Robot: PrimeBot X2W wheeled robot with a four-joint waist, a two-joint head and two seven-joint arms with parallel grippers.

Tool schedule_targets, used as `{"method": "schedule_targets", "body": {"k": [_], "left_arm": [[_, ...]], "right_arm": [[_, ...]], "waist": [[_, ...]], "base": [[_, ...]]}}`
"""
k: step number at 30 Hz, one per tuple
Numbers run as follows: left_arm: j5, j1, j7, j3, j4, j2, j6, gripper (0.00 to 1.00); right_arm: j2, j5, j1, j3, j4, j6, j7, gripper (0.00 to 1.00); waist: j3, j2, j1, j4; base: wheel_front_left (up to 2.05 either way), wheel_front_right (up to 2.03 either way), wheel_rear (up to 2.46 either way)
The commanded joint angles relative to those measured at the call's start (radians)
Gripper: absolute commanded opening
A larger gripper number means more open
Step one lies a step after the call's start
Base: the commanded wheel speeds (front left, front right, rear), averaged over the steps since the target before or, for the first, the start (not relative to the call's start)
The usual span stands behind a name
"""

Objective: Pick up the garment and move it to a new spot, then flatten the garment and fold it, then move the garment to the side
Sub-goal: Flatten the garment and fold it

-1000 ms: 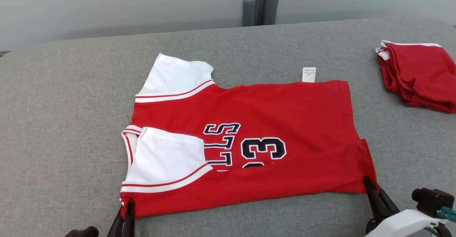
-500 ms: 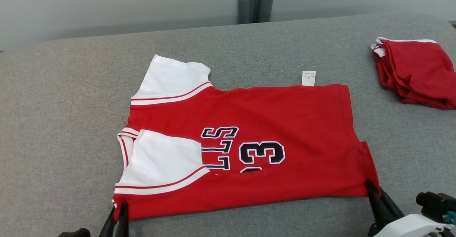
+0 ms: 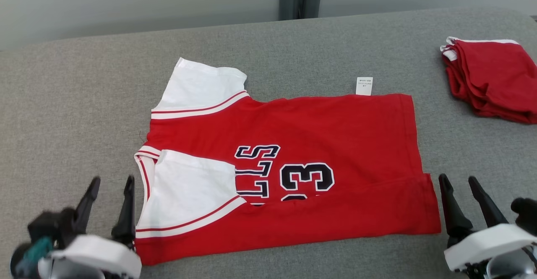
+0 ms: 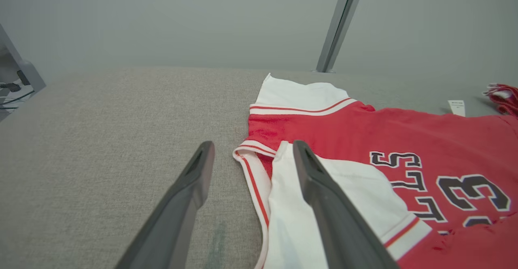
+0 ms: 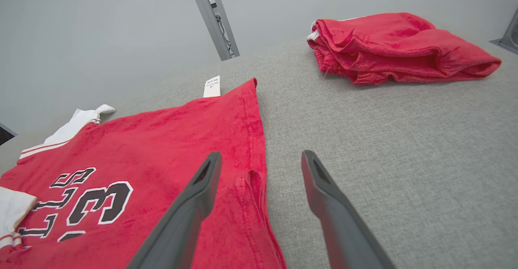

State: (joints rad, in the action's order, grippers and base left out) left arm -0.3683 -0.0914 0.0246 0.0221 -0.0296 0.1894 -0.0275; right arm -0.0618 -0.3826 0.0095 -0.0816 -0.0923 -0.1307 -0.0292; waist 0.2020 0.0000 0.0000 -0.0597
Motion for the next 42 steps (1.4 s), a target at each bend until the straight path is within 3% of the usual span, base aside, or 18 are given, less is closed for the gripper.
{"method": "schedule_targets", "body": {"k": [1,9,21,31,42], "left_arm": [[0.015,0.074,-0.016,0.01,0.029,0.026,0.015,1.0],[0.057,0.411,-0.069,0.082,0.256,0.063,0.074,1.0],[0.095,0.821,-0.08,0.158,0.64,0.012,0.096,1.0],[0.129,1.02,-0.029,0.197,0.943,-0.007,0.078,1.0],[0.161,1.159,-0.008,0.242,1.139,0.016,0.087,1.0]], "right_arm": [[-0.01,0.009,-0.035,0.009,-0.004,0.0,0.011,1.0],[-0.037,0.006,-0.164,0.073,-0.072,0.0,0.016,1.0],[-0.075,0.0,-0.349,0.172,-0.16,0.0,0.033,1.0],[-0.086,-0.027,-0.441,0.26,-0.216,0.0,0.064,1.0],[-0.095,-0.048,-0.528,0.324,-0.24,0.0,0.088,1.0]], "waist": [[0.009,0.0,0.0,0.001],[0.045,0.0,0.0,-0.003],[0.144,0.0,0.0,-0.023],[0.198,0.0,0.0,-0.057],[0.265,0.0,0.0,-0.113]], "base": [[0.0,0.0,0.0],[0.0,0.0,0.0],[0.0,0.0,0.0],[0.0,0.0,0.0],[0.0,0.0,0.0]]}}
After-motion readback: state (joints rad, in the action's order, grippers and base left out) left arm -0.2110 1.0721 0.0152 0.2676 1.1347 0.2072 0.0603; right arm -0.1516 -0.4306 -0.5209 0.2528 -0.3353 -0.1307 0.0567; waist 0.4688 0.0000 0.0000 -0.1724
